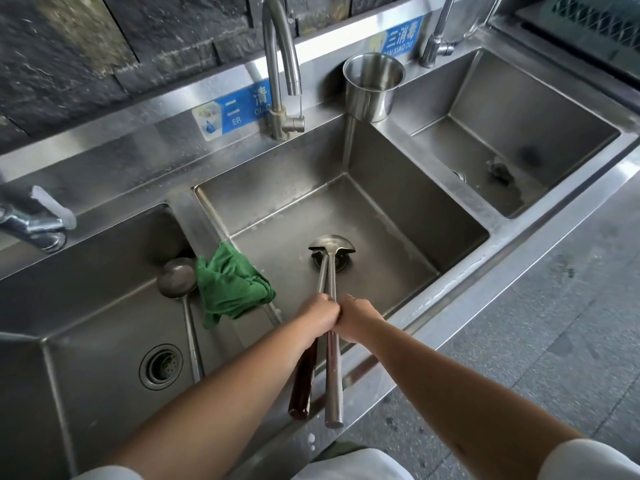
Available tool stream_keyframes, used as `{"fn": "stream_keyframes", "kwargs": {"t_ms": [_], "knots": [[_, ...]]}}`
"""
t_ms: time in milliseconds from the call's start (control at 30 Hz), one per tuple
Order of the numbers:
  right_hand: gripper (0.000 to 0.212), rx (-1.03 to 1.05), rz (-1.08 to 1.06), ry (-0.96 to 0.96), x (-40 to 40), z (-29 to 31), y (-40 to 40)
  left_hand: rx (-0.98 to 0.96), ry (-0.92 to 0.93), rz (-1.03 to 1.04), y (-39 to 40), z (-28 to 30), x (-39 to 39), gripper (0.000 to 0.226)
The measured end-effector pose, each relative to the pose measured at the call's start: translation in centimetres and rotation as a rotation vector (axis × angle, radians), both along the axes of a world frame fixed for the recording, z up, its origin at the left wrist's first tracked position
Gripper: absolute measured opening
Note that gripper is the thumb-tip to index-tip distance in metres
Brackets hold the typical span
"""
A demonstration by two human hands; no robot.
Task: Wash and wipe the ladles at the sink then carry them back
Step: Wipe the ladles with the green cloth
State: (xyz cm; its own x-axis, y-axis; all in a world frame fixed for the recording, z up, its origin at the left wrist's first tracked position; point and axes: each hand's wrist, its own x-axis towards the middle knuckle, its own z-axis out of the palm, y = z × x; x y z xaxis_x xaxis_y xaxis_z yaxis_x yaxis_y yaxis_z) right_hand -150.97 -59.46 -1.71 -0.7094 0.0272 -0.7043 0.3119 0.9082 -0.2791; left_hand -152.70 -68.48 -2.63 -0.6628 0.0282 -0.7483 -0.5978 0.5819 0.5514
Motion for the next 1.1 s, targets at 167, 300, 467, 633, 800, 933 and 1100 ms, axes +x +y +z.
{"fn": "stream_keyframes", "kwargs": {"t_ms": [167, 300, 467, 633, 800, 933, 1100], "knots": [[0.039, -0.001, 0.062, 0.031, 0.3, 1.2, -0.9, -0.060, 0.099, -0.181, -1.6, 1.7, 0.4, 0.025], [0.036, -0.051, -0.130, 0.169, 0.1, 1.8, -1.7, -0.075, 0.167, -0.196, -3.7, 3.0, 0.6, 0.024], [0.053, -0.155, -0.082, 0.350, -1.1, 2.9, -4.6, -0.088, 0.305, -0.145, -7.2, 5.3, 0.4, 0.041], [0.065, -0.206, 0.073, 0.437, -1.9, 4.0, -8.8, -0.179, 0.456, -0.064, -11.7, 7.1, 0.8, 0.047], [0.078, -0.149, 0.262, 0.389, -2.6, 4.0, -12.8, -0.312, 0.521, 0.031, -17.3, 7.1, 2.2, 0.049], [0.087, -0.070, 0.432, 0.364, -3.5, 3.4, -15.6, -0.362, 0.421, 0.108, -22.1, 4.9, 3.9, 0.056], [0.099, 0.072, 0.578, 0.330, -5.3, 1.7, -17.8, -0.351, 0.278, 0.111, -26.2, 0.1, 5.0, 0.076]]}}
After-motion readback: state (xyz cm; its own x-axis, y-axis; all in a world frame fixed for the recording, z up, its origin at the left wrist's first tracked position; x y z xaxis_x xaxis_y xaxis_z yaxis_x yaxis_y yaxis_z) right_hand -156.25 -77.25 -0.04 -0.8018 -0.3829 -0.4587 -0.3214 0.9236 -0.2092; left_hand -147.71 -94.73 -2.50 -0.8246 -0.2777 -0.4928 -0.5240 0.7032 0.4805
